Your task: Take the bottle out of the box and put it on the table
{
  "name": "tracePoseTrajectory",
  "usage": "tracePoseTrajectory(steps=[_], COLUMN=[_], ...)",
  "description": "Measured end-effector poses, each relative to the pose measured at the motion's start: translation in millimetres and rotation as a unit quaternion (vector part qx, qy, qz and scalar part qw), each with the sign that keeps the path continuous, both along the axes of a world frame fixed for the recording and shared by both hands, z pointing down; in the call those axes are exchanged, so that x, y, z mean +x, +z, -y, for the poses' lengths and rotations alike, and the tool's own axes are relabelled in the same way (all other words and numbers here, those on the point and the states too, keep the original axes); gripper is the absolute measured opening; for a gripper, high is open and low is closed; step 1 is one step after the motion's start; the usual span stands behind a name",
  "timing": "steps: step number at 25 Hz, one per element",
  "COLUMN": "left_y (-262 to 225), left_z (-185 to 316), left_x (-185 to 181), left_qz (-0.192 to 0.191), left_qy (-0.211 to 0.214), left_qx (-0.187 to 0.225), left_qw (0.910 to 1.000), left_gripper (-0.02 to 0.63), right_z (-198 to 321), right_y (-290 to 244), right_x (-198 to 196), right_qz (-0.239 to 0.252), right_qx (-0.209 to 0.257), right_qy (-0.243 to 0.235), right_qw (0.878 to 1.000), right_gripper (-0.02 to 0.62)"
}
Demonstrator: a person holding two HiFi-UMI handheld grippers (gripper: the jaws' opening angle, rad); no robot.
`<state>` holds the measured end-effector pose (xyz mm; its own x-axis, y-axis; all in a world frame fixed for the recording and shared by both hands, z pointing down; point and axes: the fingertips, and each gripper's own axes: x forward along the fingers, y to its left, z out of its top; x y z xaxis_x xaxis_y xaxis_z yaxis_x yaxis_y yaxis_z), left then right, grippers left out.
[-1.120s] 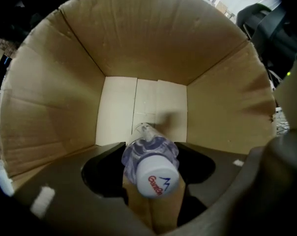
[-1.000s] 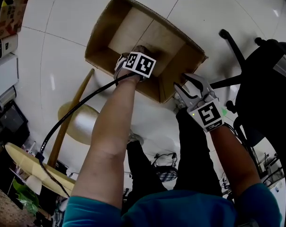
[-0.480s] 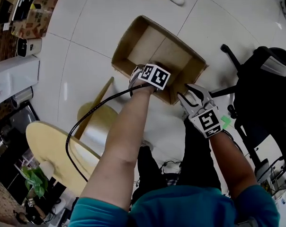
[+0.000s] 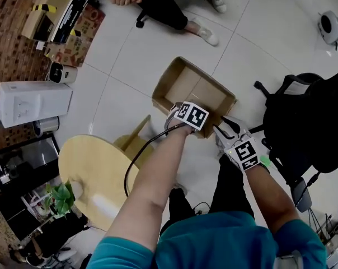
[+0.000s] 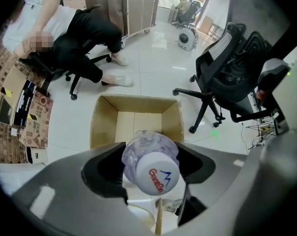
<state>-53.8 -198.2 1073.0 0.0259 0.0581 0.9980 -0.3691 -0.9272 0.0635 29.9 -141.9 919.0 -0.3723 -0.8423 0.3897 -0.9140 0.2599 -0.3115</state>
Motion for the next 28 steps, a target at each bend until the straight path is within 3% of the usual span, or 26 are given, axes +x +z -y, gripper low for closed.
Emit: tracePoseTrajectory(steps=[5, 11, 17, 20, 28], left_y=[-132, -242, -388, -432, -543], left_z=[6, -6, -29, -31, -55], left_x=[35, 52, 56, 45, -16], left_qz=[-0.027, -0.045, -0.068, -0.077, -0.102], left_qy=[-0.024, -0.045, -0.081, -0.108, -0.172], left_qx=[0.012, 0.023, 0.034, 0.055, 0.069], left_qw=[0.9993, 0.9977, 0.9938, 0.9896, 0.9774], left_gripper=[0.311, 0.311, 0.311, 0.311, 0.311], right_z=[9, 13, 15, 21, 19], right_y=[-113, -204, -328, -362, -433], right_x=[44, 66, 79, 71, 1], right_qz=[-0.015, -0.018, -0.011, -0.010, -0.022], right_qx=[0.012, 0.035, 0.041, 0.053, 0.055], right_qy=[-0.010, -0.032, -0.068, -0.111, -0.208], right_qw=[1.000, 0.999, 0.997, 0.992, 0.976], right_gripper=[0.156, 0.156, 0.155, 0.150, 0.150])
